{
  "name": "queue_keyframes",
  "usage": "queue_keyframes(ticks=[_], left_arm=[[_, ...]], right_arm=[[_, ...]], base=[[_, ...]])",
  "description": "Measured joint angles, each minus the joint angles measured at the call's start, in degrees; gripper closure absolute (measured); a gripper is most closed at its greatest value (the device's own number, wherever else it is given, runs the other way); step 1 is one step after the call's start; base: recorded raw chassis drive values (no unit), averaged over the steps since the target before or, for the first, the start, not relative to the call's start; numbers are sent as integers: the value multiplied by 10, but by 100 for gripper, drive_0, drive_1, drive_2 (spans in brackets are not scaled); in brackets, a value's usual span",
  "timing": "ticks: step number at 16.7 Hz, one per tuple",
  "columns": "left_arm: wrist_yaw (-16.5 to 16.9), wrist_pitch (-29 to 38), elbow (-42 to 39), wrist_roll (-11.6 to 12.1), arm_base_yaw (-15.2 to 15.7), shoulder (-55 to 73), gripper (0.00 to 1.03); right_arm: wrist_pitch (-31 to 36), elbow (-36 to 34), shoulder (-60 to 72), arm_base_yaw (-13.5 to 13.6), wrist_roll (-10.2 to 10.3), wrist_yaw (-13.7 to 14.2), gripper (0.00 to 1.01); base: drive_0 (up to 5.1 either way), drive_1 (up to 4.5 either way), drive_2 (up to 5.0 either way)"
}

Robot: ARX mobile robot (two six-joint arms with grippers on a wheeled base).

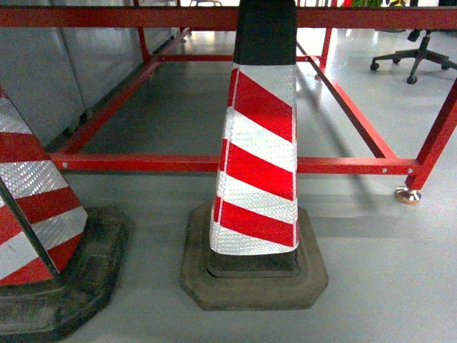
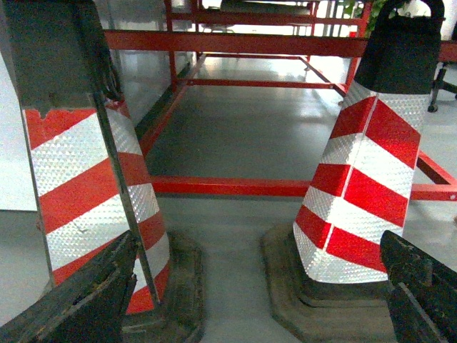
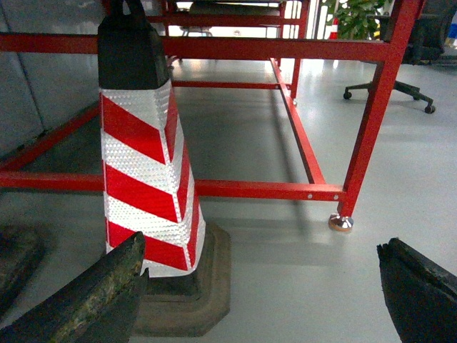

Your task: Place box next to blue box on left shelf

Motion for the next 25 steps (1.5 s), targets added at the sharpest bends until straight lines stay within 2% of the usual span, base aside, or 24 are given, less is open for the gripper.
queue_keyframes(ticks=[25], left_arm=[[0, 0, 0, 0, 0, 0, 5]], right_arm=[[0, 0, 0, 0, 0, 0, 3]], base=[[0, 0, 0]])
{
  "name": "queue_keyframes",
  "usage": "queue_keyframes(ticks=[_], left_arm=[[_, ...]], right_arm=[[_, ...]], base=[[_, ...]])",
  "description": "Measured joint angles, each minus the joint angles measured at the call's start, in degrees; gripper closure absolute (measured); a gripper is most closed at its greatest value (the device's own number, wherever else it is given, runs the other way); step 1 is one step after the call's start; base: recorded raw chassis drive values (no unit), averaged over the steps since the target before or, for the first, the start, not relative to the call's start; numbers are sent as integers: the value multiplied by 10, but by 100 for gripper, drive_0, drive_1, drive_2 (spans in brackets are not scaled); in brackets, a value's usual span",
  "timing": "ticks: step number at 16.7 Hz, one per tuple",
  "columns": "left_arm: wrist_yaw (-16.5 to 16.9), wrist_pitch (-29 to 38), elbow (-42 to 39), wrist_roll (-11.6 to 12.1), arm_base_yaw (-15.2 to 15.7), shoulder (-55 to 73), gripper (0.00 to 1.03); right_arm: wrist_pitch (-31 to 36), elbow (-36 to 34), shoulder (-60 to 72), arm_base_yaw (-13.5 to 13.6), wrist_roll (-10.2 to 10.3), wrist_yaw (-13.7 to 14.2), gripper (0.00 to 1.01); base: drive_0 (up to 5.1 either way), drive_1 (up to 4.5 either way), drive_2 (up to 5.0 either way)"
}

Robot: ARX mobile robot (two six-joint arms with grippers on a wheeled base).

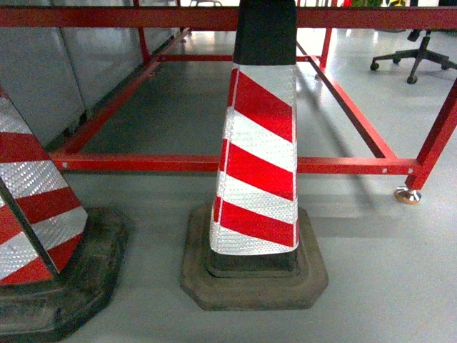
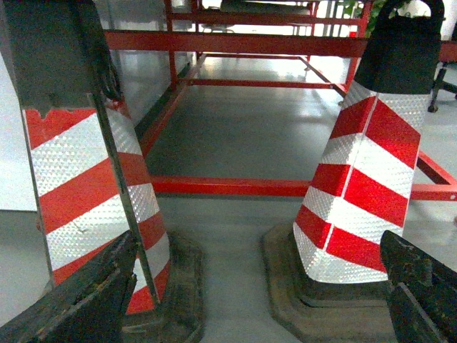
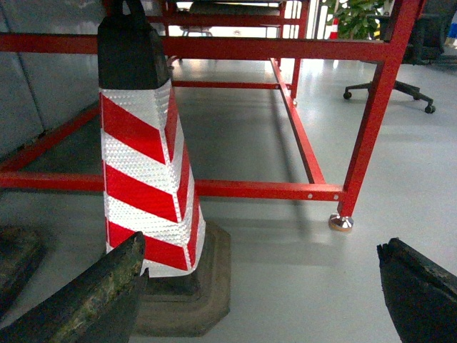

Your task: Place box next to blue box on left shelf

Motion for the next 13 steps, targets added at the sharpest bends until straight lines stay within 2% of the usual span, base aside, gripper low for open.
queue_keyframes(ticks=[13], left_arm=[[0, 0, 0, 0, 0, 0, 5]], right_arm=[[-1, 0, 0, 0, 0, 0, 3]], base=[[0, 0, 0]])
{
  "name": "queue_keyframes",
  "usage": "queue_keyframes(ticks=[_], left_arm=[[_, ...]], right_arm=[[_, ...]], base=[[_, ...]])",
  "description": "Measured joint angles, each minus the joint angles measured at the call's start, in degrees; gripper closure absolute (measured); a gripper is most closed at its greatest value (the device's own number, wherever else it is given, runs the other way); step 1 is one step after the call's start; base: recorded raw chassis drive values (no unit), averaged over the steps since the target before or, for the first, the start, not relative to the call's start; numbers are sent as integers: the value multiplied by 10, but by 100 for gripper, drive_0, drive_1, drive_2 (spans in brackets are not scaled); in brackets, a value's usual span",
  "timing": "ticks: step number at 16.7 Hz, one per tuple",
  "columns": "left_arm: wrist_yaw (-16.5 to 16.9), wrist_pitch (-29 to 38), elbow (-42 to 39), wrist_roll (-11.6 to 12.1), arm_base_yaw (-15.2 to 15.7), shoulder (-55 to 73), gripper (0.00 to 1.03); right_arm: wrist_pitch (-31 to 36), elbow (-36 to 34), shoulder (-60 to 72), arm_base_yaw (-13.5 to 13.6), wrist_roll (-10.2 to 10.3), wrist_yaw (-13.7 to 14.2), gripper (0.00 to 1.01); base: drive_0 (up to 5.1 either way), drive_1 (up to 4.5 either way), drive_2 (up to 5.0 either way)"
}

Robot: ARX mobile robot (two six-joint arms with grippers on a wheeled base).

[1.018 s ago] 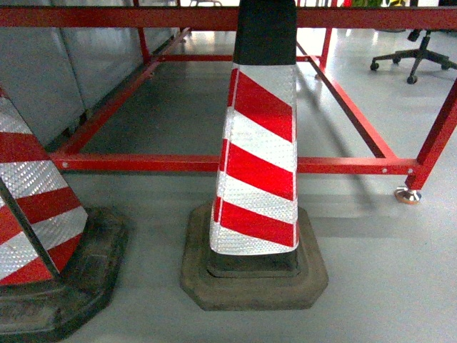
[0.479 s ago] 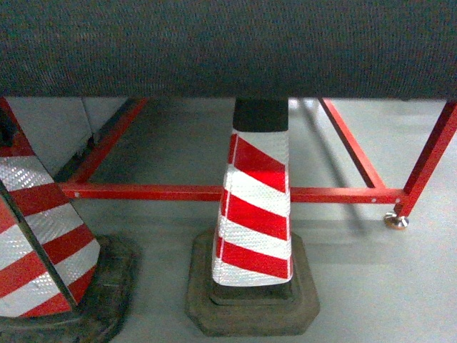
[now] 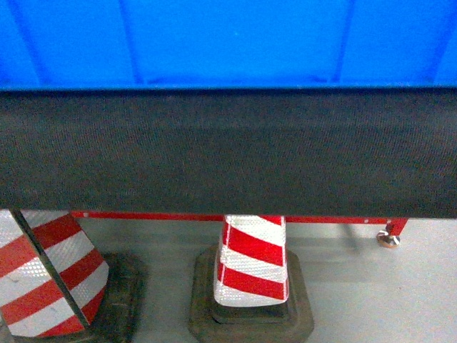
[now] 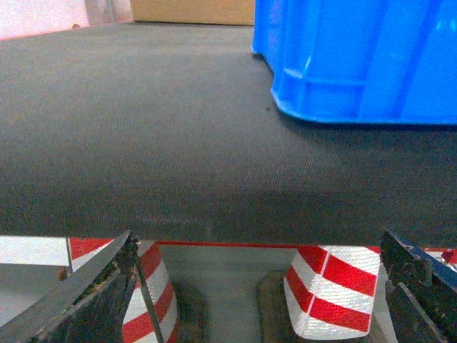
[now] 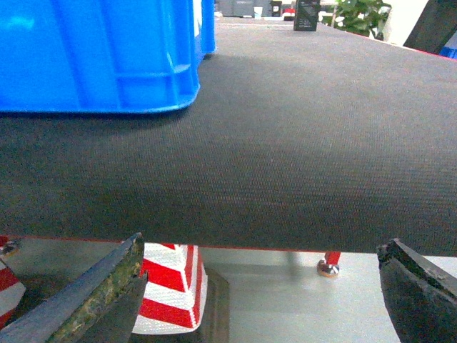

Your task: Place box next to blue box on left shelf

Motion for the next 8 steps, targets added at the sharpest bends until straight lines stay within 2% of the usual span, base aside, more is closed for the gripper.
queue_keyframes(ticks=[8], left_arm=[[1, 0, 0, 0, 0, 0, 5]], right_arm=[[1, 0, 0, 0, 0, 0, 3]], base=[[0, 0, 0]])
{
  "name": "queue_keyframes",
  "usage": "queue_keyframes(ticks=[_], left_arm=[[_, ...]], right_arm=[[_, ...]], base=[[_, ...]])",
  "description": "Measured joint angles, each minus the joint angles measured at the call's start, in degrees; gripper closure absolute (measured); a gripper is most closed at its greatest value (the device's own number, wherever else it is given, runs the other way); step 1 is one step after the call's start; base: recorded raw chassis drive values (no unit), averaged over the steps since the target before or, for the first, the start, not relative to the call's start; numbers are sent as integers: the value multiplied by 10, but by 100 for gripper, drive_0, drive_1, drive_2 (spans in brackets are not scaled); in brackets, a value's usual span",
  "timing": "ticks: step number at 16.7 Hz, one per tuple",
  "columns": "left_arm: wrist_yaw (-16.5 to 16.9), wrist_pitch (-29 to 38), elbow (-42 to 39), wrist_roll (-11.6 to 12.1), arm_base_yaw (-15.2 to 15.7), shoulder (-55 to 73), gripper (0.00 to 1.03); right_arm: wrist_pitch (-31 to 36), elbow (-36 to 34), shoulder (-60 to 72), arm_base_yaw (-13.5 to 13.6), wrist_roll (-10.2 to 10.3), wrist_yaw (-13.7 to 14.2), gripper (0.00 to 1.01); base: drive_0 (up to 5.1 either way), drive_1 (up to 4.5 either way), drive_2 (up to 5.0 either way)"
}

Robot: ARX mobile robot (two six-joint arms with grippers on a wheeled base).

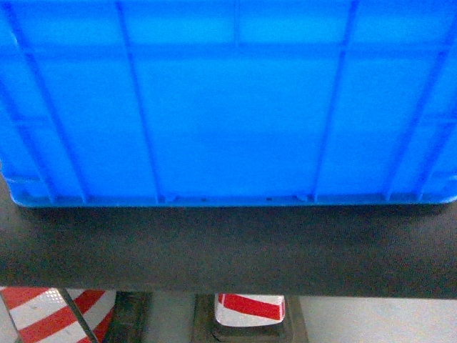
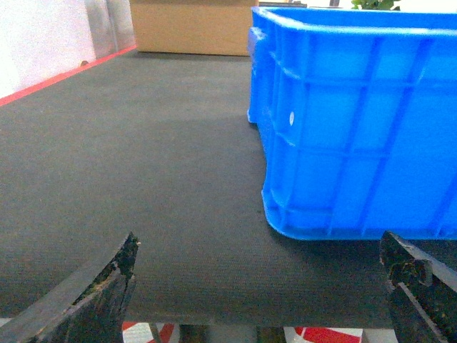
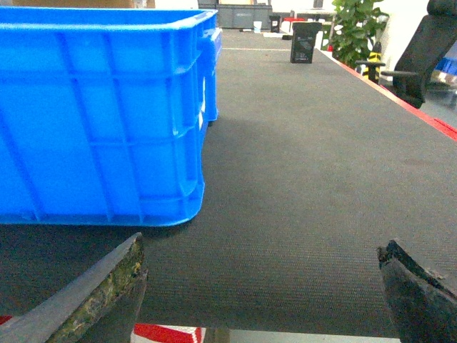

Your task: Place box next to blue box on left shelf

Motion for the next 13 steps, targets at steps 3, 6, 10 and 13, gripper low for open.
queue_keyframes(ticks=[3, 6, 10, 13], left_arm=[[-1, 0, 0, 0, 0, 0, 5], [0, 8, 0, 0, 0, 0, 5], [0, 1, 0, 0, 0, 0, 5], [0, 1, 0, 0, 0, 0, 5]], right_arm=[[0, 0, 0, 0, -1, 0, 3], [6, 0, 0, 0, 0, 0, 3], [0, 0, 0, 0, -1, 0, 3], [0, 0, 0, 0, -1, 0, 3]], base=[[0, 0, 0], [0, 0, 0], [0, 0, 0], [0, 0, 0]])
